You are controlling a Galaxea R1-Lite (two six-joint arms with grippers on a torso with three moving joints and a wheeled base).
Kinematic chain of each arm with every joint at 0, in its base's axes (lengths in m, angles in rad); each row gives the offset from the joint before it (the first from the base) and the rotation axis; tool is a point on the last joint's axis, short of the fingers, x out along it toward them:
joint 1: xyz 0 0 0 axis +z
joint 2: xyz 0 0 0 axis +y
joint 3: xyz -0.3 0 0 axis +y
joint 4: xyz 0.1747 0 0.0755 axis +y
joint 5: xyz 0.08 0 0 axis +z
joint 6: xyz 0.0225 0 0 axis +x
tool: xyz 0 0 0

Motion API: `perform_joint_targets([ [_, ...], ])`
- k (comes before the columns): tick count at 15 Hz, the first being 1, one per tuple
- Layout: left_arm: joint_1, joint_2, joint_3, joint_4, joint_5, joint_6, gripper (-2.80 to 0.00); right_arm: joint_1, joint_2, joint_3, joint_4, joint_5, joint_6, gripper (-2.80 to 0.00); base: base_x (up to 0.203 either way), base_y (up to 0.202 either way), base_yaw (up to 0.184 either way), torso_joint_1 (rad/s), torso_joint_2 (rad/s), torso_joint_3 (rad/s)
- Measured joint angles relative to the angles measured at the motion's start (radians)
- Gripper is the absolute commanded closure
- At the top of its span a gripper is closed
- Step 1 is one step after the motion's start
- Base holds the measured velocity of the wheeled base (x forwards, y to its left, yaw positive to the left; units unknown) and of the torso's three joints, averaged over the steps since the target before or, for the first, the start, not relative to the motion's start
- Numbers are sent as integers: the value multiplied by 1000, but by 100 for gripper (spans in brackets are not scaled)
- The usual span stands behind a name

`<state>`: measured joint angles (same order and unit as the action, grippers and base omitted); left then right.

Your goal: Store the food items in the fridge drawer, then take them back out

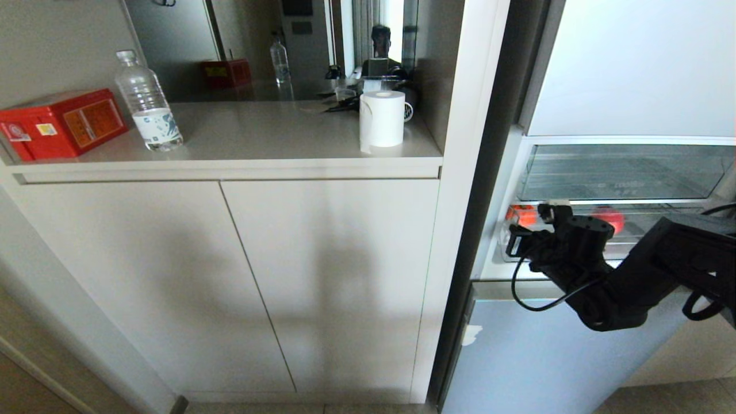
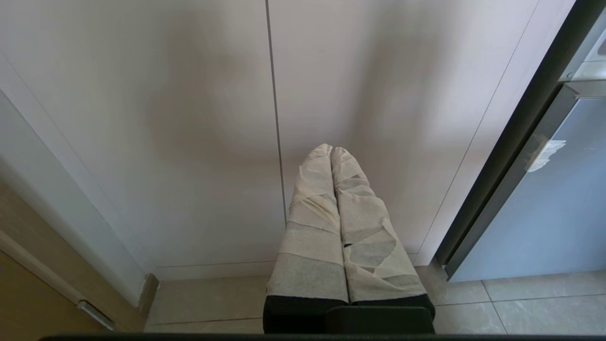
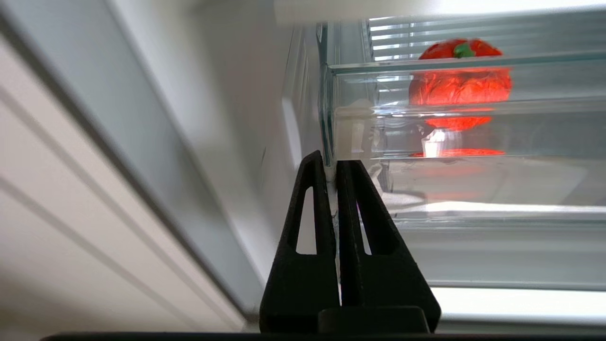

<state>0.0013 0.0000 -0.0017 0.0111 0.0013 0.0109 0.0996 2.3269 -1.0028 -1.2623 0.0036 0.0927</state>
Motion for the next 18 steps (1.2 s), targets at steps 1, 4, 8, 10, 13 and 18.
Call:
perform_joint_targets([
  [1, 0, 0, 0, 0, 0, 0, 0, 0, -15, 33, -11, -1, 12, 0, 0, 0, 0, 0, 0, 0],
  [4, 0, 0, 0, 0, 0, 0, 0, 0, -73, 168, -72, 0, 38, 0, 0, 0, 0, 0, 0, 0],
  [8, 0, 0, 0, 0, 0, 0, 0, 1, -164, 357, -144, 1, 42, -9, 0, 0, 0, 0, 0, 0],
  [10, 0, 0, 0, 0, 0, 0, 0, 3, -217, 437, -150, 4, 44, -280, 0, 0, 0, 0, 0, 0],
  [13, 0, 0, 0, 0, 0, 0, 0, 4, -306, 546, -157, 3, 48, -280, 0, 0, 0, 0, 0, 0],
  [18, 0, 0, 0, 0, 0, 0, 0, -14, -523, 653, -71, -21, 51, -280, 0, 0, 0, 0, 0, 0],
])
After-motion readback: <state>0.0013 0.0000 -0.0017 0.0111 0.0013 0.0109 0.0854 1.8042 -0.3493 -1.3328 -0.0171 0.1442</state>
